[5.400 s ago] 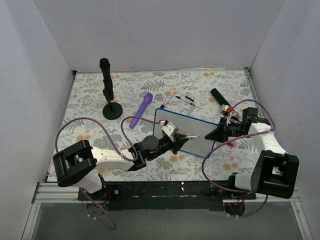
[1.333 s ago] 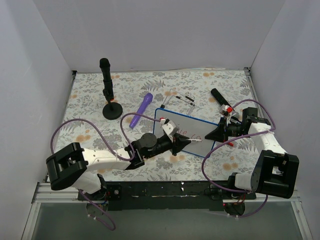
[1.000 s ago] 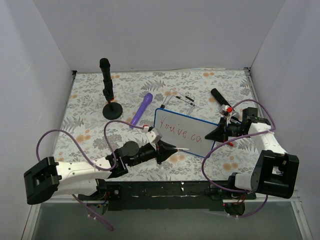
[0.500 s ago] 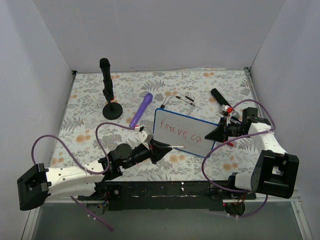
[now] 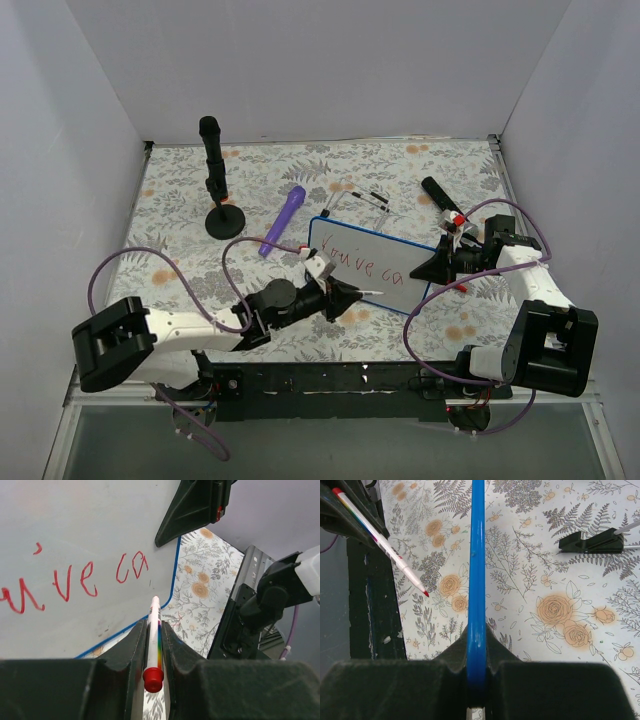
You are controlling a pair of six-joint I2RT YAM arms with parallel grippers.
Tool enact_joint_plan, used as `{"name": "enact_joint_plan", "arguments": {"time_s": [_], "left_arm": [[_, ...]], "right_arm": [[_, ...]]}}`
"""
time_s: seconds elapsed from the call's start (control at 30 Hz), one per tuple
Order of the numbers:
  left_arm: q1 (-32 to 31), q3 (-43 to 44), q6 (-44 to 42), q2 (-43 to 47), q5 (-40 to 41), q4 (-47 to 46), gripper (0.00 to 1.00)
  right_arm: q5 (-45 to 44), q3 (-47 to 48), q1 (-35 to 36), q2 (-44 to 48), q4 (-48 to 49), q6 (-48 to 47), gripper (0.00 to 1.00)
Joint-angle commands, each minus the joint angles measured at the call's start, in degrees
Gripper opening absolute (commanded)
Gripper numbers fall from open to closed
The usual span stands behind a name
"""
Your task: Write a sentence on the whiteboard
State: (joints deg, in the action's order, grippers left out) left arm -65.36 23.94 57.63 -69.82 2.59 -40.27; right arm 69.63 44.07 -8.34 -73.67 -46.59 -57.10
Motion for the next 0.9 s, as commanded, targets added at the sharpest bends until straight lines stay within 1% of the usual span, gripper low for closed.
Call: {"name": "enact_joint_plan", "arguments": {"time_s": [0.0,0.23,0.37,0.87], "left_arm": [[0.1,5.5,-2.1,-6.9,0.7,-5.9,0.0],[0.2,11.6,-3.7,-14.5,-0.3,-7.8,0.0],[0.2,13.8,-4.4,-16.2,-1.3,-7.5,0.0],[0.2,15.7,-6.1,-19.5,1.4,-8.0,0.0]], "right_arm": [[2.4,1.2,0.2,0.1,-1.7,-0.9,0.01],[2.5,1.4,0.1,0.1,-2.0,-1.2,0.01],[2.6,1.5,0.1,0.2,-2.0,-1.3,0.01],[2.6,1.5,0.1,0.0,-2.1,-1.4,0.01]]}}
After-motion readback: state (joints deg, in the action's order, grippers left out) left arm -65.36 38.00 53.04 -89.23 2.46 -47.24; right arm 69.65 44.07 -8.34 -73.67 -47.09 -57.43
